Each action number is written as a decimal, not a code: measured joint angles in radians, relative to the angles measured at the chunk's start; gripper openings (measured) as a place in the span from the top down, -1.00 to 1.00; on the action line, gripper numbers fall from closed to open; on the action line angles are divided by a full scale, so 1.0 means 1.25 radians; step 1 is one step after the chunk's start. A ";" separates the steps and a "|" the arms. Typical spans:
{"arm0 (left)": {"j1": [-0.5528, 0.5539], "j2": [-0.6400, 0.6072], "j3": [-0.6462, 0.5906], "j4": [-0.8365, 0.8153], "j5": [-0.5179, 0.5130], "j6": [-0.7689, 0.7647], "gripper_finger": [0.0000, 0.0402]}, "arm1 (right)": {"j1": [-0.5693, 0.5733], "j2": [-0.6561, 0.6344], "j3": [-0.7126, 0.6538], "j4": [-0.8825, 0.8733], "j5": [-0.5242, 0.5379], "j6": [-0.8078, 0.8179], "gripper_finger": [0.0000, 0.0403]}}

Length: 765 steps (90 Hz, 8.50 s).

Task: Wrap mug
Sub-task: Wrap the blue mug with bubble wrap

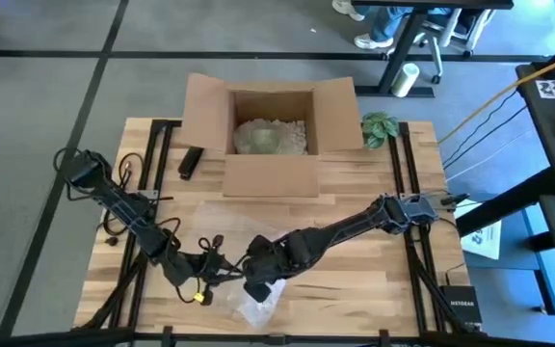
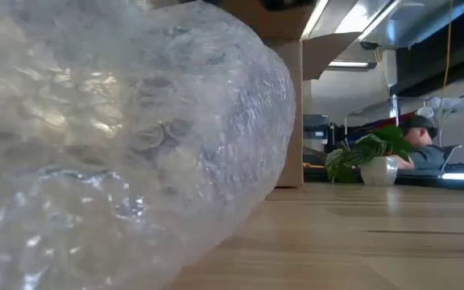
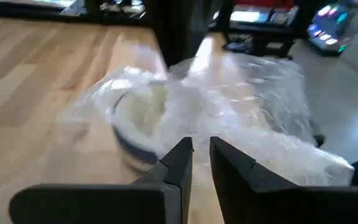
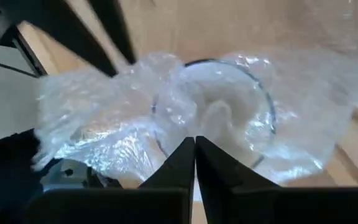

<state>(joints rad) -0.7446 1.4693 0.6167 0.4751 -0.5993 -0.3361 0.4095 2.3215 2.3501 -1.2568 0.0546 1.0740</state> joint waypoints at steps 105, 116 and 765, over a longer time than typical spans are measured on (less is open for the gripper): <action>0.074 0.013 0.000 0.123 0.077 0.064 0.81 | 0.011 0.014 -0.102 0.128 0.059 -0.070 1.00; 0.057 0.013 0.000 0.122 0.078 0.054 0.81 | 0.000 0.014 -0.139 0.151 0.029 -0.068 1.00; 0.065 -0.427 -0.283 -0.262 0.154 -0.253 1.00 | -0.009 0.040 -0.032 0.161 -0.013 -0.061 0.99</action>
<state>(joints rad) -0.6636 0.9352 0.2628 0.1475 -0.4066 -0.6524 0.3977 2.3715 2.3104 -1.0554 0.0389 0.9973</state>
